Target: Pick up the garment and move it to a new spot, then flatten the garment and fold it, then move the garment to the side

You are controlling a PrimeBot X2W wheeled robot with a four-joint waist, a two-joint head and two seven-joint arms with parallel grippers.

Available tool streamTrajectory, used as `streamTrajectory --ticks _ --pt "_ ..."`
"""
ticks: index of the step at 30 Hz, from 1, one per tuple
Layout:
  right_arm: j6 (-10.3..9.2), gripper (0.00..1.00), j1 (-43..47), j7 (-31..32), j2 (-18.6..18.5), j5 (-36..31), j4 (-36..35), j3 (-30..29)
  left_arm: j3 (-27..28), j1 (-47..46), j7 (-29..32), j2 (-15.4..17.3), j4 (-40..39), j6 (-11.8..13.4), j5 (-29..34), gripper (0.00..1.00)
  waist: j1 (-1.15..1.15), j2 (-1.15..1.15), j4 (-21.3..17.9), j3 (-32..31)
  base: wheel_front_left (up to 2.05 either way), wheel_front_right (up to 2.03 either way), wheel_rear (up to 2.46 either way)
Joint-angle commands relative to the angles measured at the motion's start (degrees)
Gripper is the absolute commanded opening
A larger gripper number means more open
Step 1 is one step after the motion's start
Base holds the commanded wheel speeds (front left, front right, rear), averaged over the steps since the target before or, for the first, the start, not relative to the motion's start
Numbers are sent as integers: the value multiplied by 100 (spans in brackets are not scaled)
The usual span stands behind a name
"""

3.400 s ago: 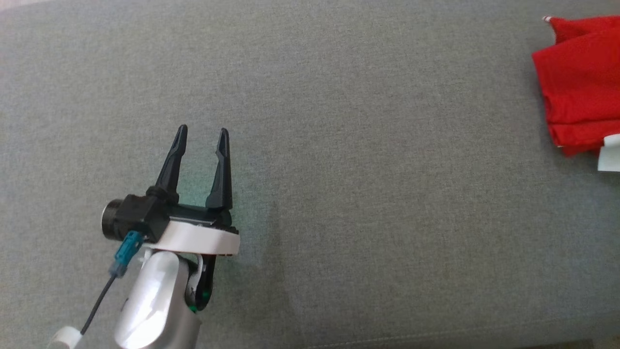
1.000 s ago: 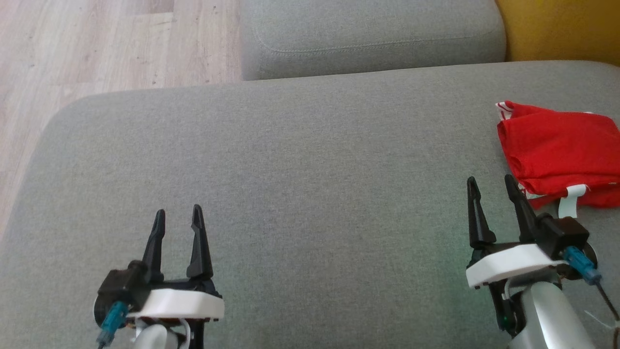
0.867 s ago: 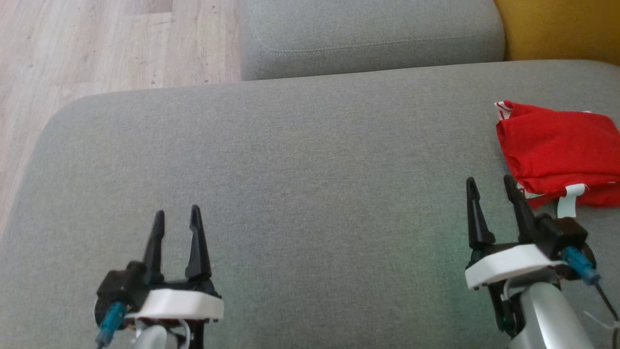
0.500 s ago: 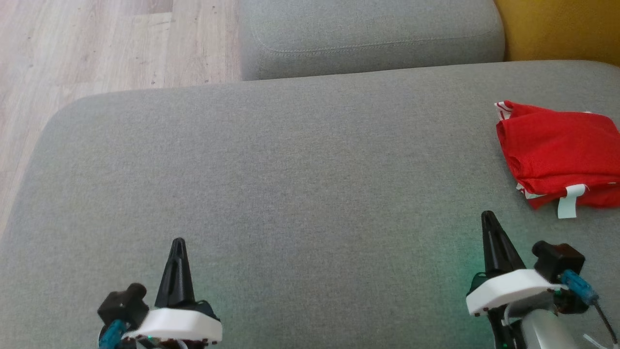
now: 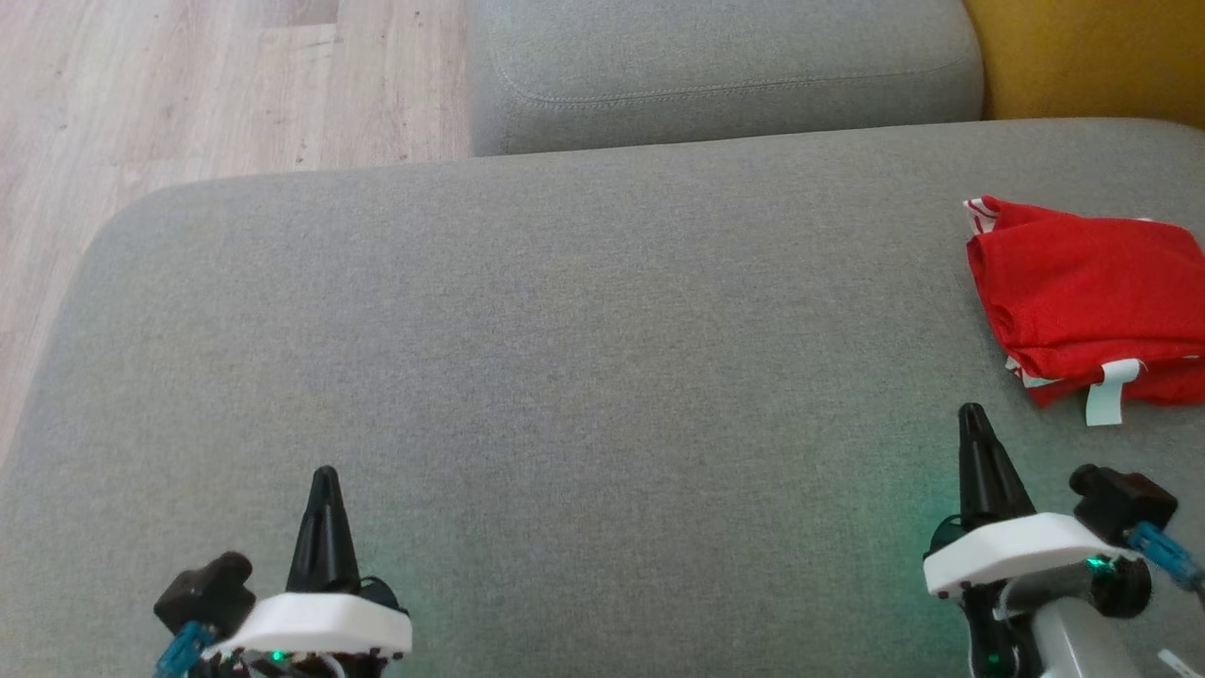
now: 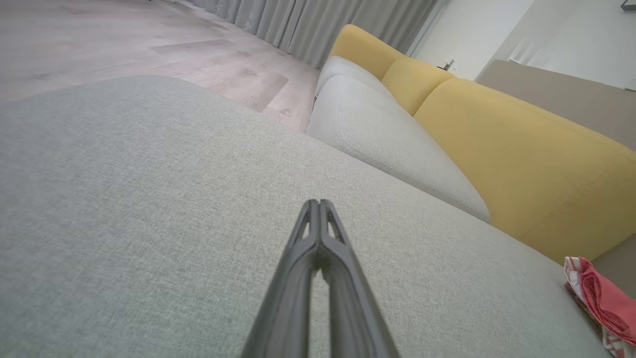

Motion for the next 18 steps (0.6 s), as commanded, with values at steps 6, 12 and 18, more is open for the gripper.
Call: streamTrajectory --ticks 6,12,18 --pt "-1 0 -228 122 -14 561 -278 -50 175 -293 137 12 -238 -75 -458 0 0 0 8 1 0 0 0" --pt "-1 0 -219 220 -15 965 -331 -86 251 -305 238 14 -259 -106 -797 0 0 0 15 2 0 0 0" --pt "-2 0 -212 302 -16 1303 -375 -117 314 -315 322 16 -277 -132 -1082 0 0 0 21 2 0 0 0"
